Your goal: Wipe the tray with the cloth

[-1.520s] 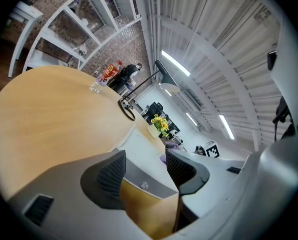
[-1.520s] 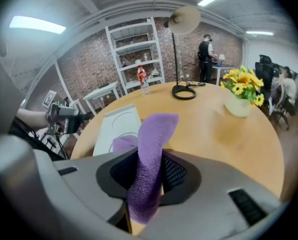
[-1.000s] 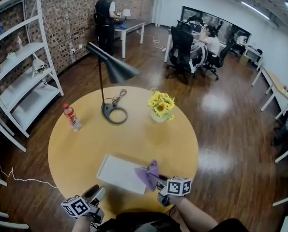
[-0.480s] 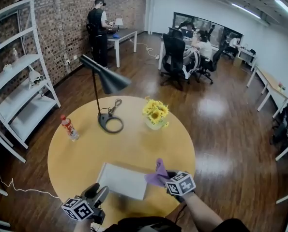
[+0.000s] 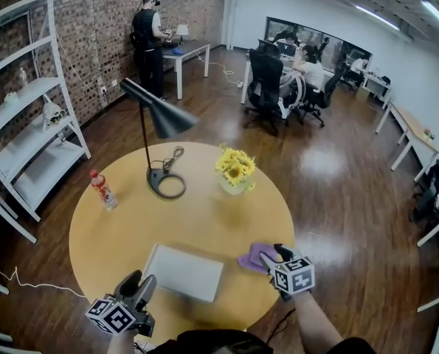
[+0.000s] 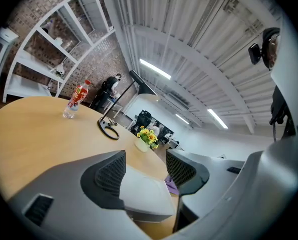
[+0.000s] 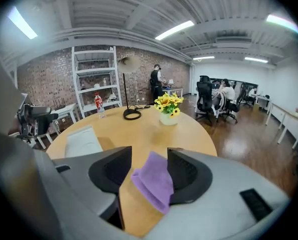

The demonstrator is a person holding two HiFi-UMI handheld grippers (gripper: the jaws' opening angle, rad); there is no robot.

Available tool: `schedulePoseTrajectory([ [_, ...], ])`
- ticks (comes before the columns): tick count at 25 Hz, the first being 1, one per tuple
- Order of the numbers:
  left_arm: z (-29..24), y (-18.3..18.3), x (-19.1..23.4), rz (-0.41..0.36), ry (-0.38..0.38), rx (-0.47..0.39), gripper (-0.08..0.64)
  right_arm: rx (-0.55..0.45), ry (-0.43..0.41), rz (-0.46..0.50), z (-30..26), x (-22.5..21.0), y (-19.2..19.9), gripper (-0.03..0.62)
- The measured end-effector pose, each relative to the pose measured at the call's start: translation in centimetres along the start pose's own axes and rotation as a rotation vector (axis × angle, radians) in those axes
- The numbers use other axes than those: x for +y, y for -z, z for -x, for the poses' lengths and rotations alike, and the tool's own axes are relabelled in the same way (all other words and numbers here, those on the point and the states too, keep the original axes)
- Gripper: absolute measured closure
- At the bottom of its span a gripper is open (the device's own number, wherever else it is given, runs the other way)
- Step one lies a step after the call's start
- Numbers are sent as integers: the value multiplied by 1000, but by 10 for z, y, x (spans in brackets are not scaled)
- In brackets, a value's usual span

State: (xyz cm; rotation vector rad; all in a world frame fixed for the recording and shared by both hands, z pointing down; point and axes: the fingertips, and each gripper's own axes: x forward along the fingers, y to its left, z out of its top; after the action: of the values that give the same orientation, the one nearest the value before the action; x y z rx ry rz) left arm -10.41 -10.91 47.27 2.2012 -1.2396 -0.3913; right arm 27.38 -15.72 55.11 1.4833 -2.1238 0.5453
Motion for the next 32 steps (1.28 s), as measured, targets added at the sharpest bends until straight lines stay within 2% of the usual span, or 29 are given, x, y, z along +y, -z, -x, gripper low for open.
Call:
schedulePoseTrajectory([
  [3, 4, -9, -2, -10, 3, -26, 325, -98, -13, -60, 8, 5, -15, 367],
  [5, 11, -14, -3, -13, -5, -51, 325, -174, -45, -164, 21, 11, -22, 426],
  [7, 18, -18, -1, -29, -26, -78, 325, -238, -89, -255, 33, 17, -21, 524],
  [8, 21, -21, 2, -44, -41, -90, 325, -260, -108, -268, 37, 20, -21, 577],
  [9, 23, -23, 5, -60, -53, -99, 325, -273, -116, -254, 39, 24, -21, 589],
  [13, 28, -36, 6, -114, -85, -132, 325, -259, -68, -98, 50, 35, -26, 591],
  [15, 37, -42, 5, -143, -102, -152, 325, -263, -41, -69, 59, 38, -26, 591],
  [21, 64, -57, 13, -147, -123, -192, 325, -394, -65, -243, 78, 39, -39, 592],
  [27, 80, -71, 16, -144, -130, -237, 327, -469, -91, -264, 92, 42, -61, 592],
  [32, 81, -70, 12, -136, -116, -241, 327, -485, -103, -274, 97, 45, -65, 592],
])
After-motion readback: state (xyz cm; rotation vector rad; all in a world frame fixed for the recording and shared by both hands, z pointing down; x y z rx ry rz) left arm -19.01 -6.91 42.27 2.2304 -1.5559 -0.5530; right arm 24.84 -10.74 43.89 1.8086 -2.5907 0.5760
